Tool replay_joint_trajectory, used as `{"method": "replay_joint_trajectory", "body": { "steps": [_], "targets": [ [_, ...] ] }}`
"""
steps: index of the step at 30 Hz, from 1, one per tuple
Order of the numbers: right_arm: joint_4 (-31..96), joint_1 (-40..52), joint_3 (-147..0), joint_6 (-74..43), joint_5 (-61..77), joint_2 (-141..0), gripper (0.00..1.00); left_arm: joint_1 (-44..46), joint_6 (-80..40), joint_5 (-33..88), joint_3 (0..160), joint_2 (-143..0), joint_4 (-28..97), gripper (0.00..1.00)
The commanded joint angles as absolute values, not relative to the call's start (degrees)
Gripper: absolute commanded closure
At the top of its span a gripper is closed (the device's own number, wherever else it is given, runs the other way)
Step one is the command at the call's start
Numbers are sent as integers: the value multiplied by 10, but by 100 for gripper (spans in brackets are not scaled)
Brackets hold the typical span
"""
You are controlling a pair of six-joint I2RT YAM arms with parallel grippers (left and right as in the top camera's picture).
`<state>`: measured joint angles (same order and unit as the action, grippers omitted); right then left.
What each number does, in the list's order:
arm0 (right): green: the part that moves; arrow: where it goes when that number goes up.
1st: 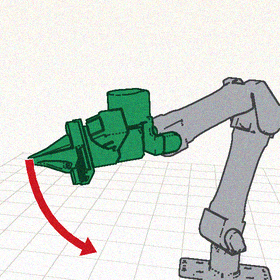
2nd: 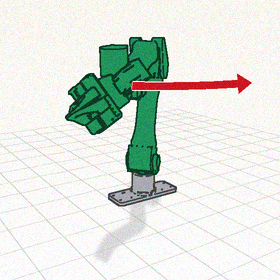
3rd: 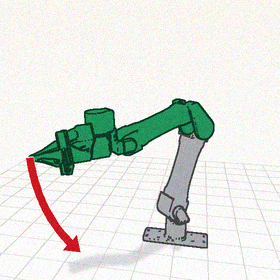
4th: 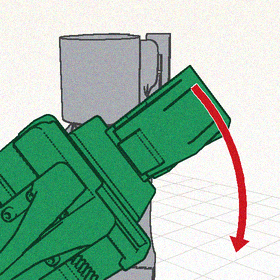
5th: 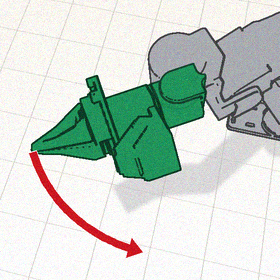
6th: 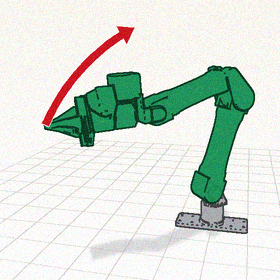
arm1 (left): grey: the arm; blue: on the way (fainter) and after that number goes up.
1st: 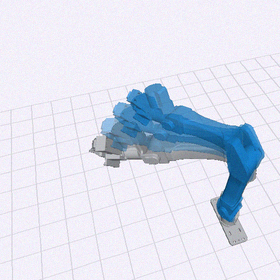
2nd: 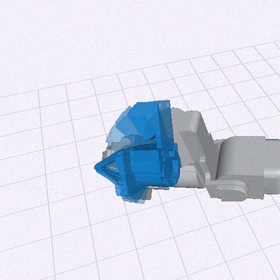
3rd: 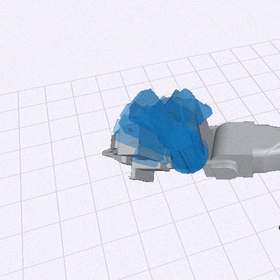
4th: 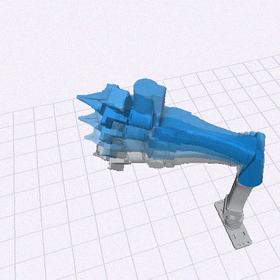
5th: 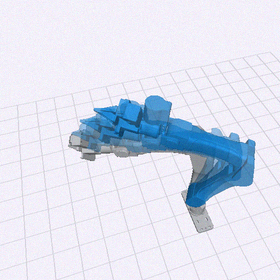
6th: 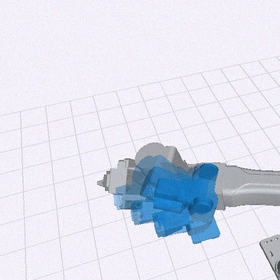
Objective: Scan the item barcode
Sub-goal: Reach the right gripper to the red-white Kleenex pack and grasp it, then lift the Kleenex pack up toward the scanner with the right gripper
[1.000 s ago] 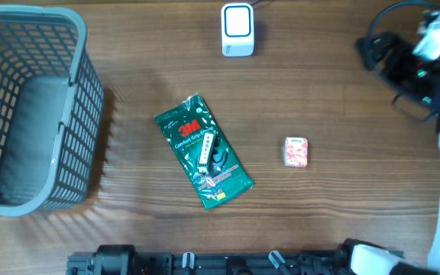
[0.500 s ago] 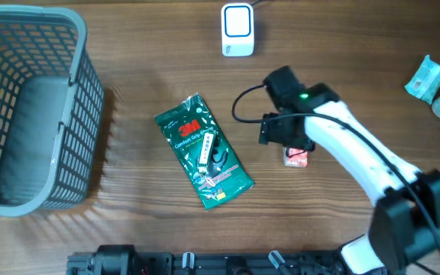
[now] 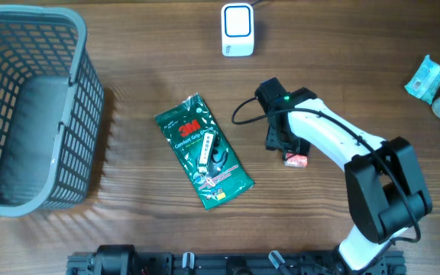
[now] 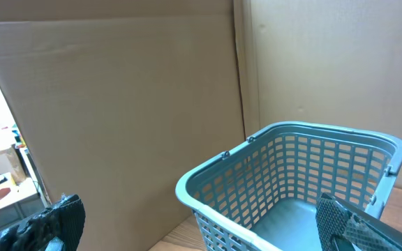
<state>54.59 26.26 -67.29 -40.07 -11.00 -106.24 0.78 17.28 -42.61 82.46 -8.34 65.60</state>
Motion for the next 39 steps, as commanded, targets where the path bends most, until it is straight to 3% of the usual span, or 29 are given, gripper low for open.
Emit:
{"method": "replay_joint_trajectory", "body": {
  "steps": [1,5,8,13,19,21,22,34,39],
  "targets": [
    [528,264,-652,-411,-127,-1076,52,5,178,-427,825,-80,655,0],
    [502,264,-629,-411,-127,-1076,58,5,178,-427,825,-80,655,0],
    [503,264,-625,-409,-127,-1076,95,5,178,-427,825,-80,655,0],
    [562,262,-686,-423,-57,-1073,96,5,178,-427,825,-80,655,0],
    [735,231,-797,-754,10,-1067,96,5,178,-427,825,-80,655,0],
    [774,215,-800,-913,107,-1067,96,5,178,-427,825,-80,655,0],
    [778,208,-800,-934,164,-1067,96,5,178,-427,825,-80,655,0],
    [756,204,-798,-1186,368,-1067,95,5,178,-427,825,-80,655,0],
    [616,190,-798,-1185,403,-1077,95,5,178,-427,825,-80,655,0]
  ]
}}
